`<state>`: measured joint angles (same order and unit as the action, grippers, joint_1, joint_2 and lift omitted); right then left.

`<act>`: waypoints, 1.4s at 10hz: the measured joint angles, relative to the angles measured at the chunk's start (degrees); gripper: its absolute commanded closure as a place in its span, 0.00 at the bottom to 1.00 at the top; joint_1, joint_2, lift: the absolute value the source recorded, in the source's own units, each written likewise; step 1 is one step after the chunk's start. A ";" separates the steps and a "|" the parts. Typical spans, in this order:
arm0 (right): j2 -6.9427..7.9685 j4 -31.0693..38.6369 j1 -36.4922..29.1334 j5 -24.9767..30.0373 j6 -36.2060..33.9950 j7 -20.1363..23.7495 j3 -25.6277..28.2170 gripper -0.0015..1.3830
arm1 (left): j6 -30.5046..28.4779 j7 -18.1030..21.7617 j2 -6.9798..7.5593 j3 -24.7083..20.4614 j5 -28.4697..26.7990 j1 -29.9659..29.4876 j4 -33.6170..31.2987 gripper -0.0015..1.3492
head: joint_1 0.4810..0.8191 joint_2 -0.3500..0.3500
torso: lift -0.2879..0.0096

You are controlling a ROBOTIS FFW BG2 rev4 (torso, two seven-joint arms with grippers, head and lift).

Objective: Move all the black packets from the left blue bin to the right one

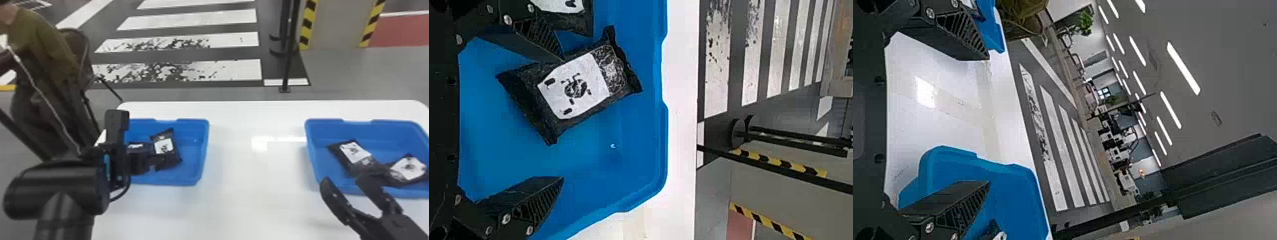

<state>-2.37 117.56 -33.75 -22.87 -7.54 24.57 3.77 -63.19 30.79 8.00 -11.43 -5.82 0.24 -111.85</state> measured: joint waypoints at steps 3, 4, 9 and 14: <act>0.00 -0.48 0.19 -0.57 -0.93 0.13 -0.08 0.10 | -2.57 -1.50 -0.25 -1.44 -1.88 1.08 -0.49 0.11 | 0.63 0.78 | 0.50; 0.00 -0.62 0.29 -0.67 -1.08 0.13 -0.11 0.10 | -3.88 -2.15 -0.36 -1.83 -3.16 1.85 -0.17 0.11 | 0.63 0.80 | 0.50; 0.00 -1.47 0.99 -0.98 -1.81 0.61 -0.25 0.10 | -1.12 -2.43 0.10 1.13 -2.79 10.05 14.35 0.12 | 0.63 0.77 | 0.50; 0.00 -2.18 1.36 -1.47 -2.72 0.97 -0.34 0.10 | -0.93 -2.49 0.00 1.52 -3.56 13.02 21.45 0.58 | 0.63 0.77 | 0.50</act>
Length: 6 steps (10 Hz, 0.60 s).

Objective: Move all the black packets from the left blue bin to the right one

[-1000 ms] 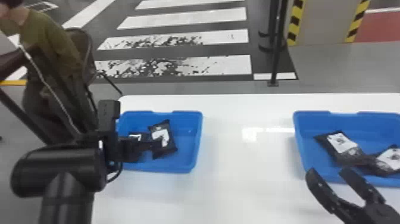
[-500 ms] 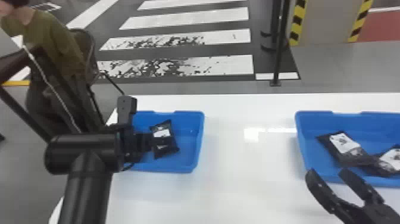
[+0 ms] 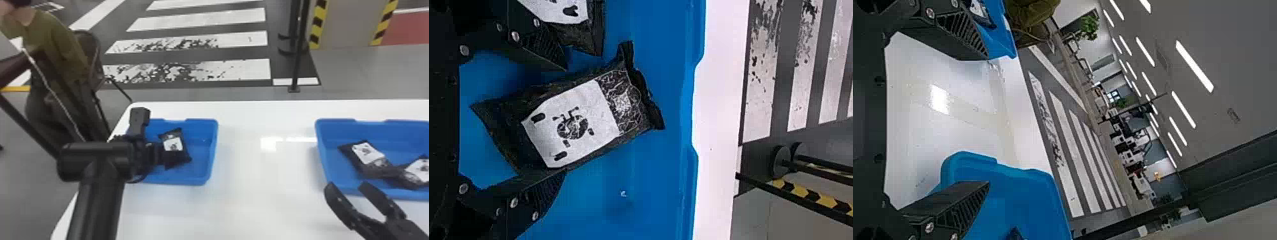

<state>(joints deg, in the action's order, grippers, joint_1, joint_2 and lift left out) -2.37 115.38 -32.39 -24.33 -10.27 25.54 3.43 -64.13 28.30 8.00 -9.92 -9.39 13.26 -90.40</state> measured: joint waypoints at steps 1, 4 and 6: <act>0.00 -0.20 0.16 -0.04 -0.10 0.09 -0.02 0.10 | 0.61 -0.01 0.00 -0.40 0.86 0.87 2.36 0.60 | 0.63 0.77 | 0.50; 0.00 -0.54 0.30 -0.52 -0.28 0.22 -0.10 0.10 | 3.29 1.73 0.63 0.78 1.30 0.72 3.69 0.64 | 0.63 0.76 | 0.50; -0.03 -0.57 0.14 -0.67 -0.28 0.49 -0.03 0.10 | 5.00 2.63 1.04 1.96 0.46 0.48 3.02 0.89 | 0.63 0.75 | 0.50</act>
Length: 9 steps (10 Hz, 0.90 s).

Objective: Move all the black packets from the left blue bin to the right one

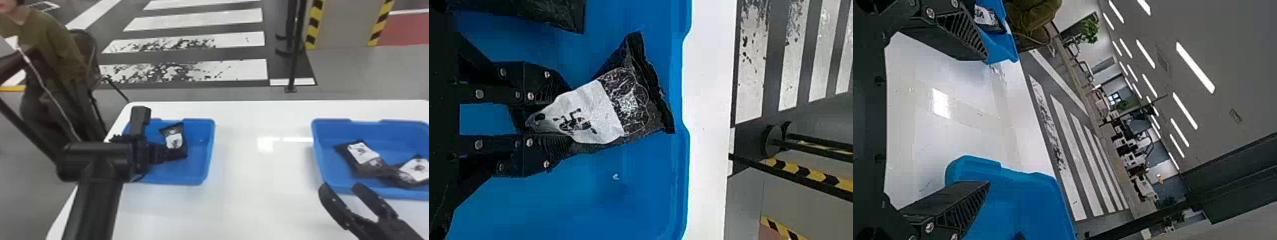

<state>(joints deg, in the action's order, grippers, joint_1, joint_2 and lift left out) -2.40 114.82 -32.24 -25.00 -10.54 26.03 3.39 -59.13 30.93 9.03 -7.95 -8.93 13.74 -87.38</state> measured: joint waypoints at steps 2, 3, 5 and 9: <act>-0.14 0.29 -0.09 -0.10 0.00 0.36 0.03 0.10 | 0.97 -0.09 -0.01 -0.44 1.53 -3.35 -6.00 0.89 | 0.63 0.75 | 0.50; -0.15 0.80 -0.10 -0.02 -0.04 0.70 0.00 0.10 | 0.06 -0.03 0.13 -0.53 4.35 -6.94 -13.29 0.89 | 0.63 0.73 | 0.50; -0.31 2.80 0.00 0.36 -0.20 1.89 -0.18 0.10 | -0.93 0.32 0.53 0.51 12.20 -14.79 -28.21 0.89 | 0.63 0.65 | 0.50; -0.86 1.85 4.51 -1.22 -0.23 5.28 -1.80 0.10 | -0.57 2.22 1.47 7.96 22.49 -24.22 -39.52 0.89 | 0.63 0.48 | 0.50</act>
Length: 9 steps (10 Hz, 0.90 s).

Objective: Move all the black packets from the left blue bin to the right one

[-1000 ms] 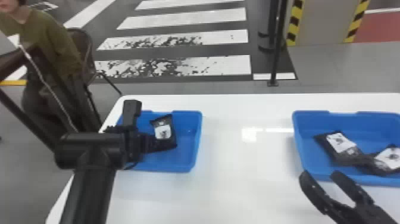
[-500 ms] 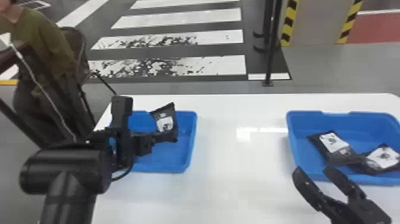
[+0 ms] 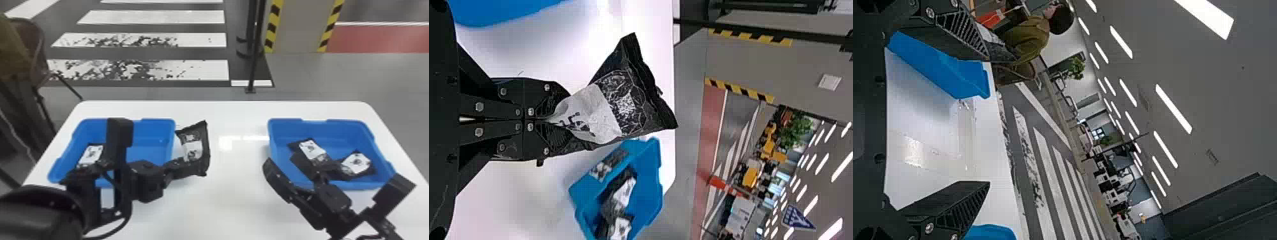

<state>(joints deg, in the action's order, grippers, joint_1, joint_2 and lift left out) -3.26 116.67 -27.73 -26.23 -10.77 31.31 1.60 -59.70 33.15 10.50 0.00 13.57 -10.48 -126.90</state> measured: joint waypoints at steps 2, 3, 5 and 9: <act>-0.56 -0.55 2.12 -1.42 -0.86 0.14 -1.58 0.09 | 0.83 0.16 -0.40 3.63 2.11 -1.93 -1.42 0.89 | 0.63 0.42 | 0.50; -0.95 -1.12 3.39 -2.28 -1.45 0.16 -2.80 0.09 | 1.14 0.20 -0.32 5.30 3.05 -1.72 -1.52 0.89 | 0.63 0.40 | 0.50; -1.35 -2.47 5.68 -3.60 -1.99 0.15 -4.82 0.09 | 1.45 0.18 0.00 7.84 4.58 -0.61 -1.55 0.89 | 0.63 0.39 | 0.50; -1.68 -2.68 7.10 -3.70 -2.92 0.15 -7.02 0.51 | 0.67 0.16 0.14 9.46 5.61 -0.06 -1.36 0.89 | 0.63 0.40 | 0.50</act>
<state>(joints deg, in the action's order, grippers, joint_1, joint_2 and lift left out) -4.94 113.99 -20.63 -29.92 -13.69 31.46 -5.42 -59.03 33.31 10.63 9.46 19.17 -10.54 -128.26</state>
